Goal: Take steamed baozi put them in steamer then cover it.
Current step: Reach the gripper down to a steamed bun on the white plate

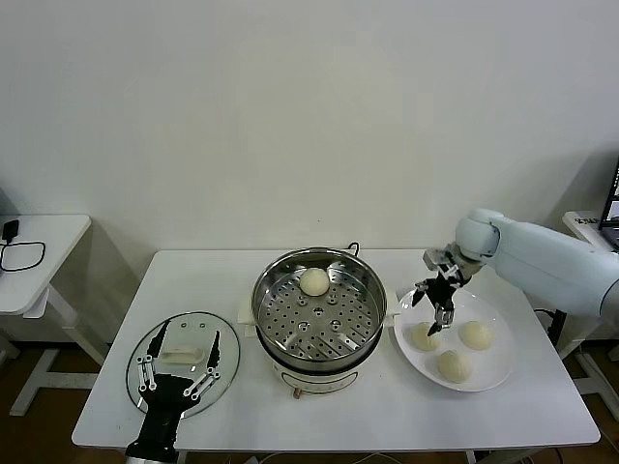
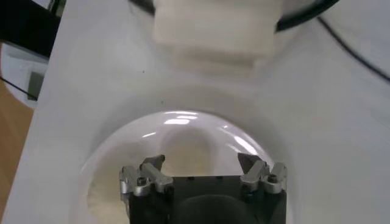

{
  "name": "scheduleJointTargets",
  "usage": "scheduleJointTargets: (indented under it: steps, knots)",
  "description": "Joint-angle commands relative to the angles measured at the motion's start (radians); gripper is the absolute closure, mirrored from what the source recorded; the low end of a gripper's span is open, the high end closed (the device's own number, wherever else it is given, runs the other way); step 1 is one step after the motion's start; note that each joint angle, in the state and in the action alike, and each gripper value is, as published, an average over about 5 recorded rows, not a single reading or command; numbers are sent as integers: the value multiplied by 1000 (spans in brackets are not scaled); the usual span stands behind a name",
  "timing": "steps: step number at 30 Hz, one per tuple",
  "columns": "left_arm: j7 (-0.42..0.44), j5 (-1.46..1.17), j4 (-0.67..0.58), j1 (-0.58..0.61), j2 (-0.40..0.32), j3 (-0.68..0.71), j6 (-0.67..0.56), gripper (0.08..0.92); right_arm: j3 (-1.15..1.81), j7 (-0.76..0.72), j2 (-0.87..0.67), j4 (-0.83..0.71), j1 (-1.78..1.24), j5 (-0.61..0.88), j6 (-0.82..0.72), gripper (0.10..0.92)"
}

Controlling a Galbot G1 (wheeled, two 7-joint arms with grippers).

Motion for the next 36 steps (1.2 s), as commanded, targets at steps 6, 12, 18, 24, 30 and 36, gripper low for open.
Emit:
scheduleJointTargets:
  steps: [6, 12, 18, 24, 30, 36]
  knots:
    - [-3, -1, 4, -2, -1, -1, -1, 177, 39, 43, -2, -21, -89, -44, -28, 203]
    - [-5, -2, 7, -4, -1, -5, -2, 177, 54, 57, 7, -33, -104, -56, -28, 203]
    - [-7, -3, 10, -3, -1, -8, -6, 177, 57, 54, 3, -34, -108, -73, -28, 203]
    - [-7, -3, 10, -5, -3, -7, -7, 177, 66, 60, 1, -34, -116, -81, -28, 267]
    - [-8, -9, 8, -8, -2, -13, -6, 177, 74, 68, -6, -25, -112, -87, -24, 342]
    - [-9, -14, 6, -15, 2, -9, -3, 177, 81, 40, -47, 28, -39, -88, -21, 365]
